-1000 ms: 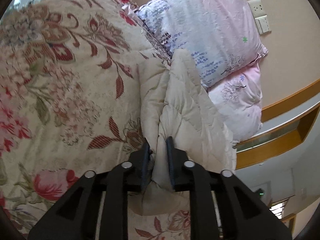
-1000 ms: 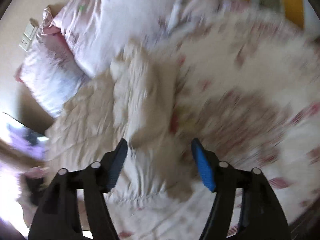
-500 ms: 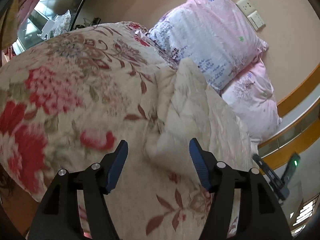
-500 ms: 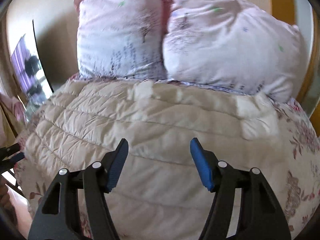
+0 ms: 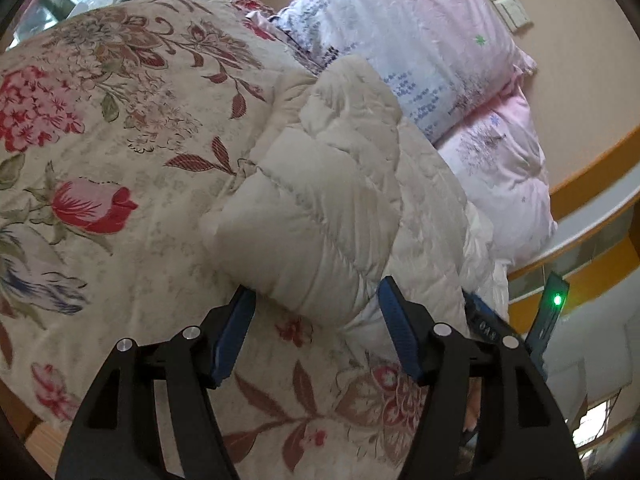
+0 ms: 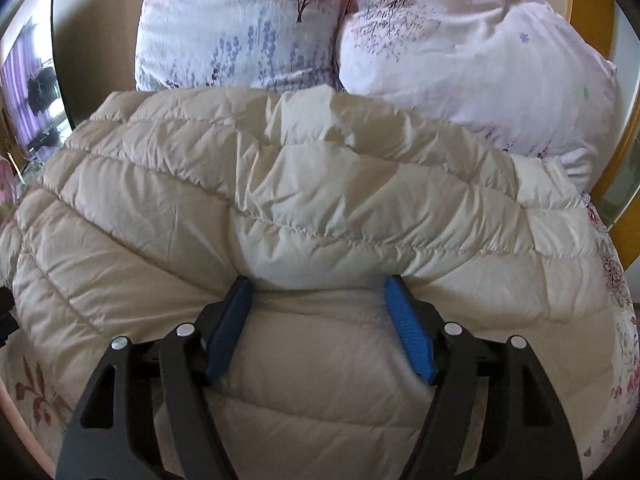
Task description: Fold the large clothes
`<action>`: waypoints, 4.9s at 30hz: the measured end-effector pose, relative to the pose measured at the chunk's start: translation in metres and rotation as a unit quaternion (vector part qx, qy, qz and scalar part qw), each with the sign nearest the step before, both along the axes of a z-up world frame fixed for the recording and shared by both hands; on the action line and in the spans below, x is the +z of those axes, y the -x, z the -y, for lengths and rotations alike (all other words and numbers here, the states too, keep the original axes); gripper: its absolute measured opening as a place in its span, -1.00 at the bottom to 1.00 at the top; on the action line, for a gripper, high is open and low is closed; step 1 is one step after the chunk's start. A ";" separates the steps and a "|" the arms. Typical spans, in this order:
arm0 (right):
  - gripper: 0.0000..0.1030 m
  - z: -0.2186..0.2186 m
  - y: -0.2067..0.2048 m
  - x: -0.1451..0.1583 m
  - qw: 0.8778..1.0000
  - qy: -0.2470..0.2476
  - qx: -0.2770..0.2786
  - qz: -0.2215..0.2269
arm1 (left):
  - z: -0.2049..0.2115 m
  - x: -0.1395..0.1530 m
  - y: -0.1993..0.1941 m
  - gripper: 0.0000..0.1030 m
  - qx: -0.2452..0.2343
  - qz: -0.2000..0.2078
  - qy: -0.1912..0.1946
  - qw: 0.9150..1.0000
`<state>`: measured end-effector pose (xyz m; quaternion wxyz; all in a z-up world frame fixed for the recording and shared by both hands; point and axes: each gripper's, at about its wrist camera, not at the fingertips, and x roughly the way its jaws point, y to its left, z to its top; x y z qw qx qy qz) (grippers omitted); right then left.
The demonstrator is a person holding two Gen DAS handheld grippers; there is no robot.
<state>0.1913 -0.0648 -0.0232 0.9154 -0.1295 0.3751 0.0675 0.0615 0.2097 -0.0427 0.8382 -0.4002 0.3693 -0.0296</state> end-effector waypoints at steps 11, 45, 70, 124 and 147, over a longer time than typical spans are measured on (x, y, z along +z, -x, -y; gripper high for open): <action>0.40 -0.003 -0.001 -0.005 1.000 0.015 -0.002 0.000 | -0.025 -0.008 -0.028 0.25 0.094 0.000 0.080 0.992; 0.46 0.086 0.013 0.039 0.995 -0.103 0.000 0.007 | 0.159 0.117 -0.039 -0.51 -0.202 0.265 0.002 0.943; 0.45 0.287 0.052 0.054 0.977 -0.156 -0.138 0.043 | 0.317 0.072 -0.064 -0.46 -0.355 0.143 -0.122 0.916; -0.69 0.327 -0.063 0.045 0.921 -0.374 -0.078 -0.072 | 0.234 0.123 -0.170 0.30 -0.334 0.134 -0.230 0.904; -0.71 0.344 -0.057 0.013 0.913 -0.374 -0.143 -0.073 | 0.245 0.125 -0.215 0.15 -0.335 0.136 -0.254 0.897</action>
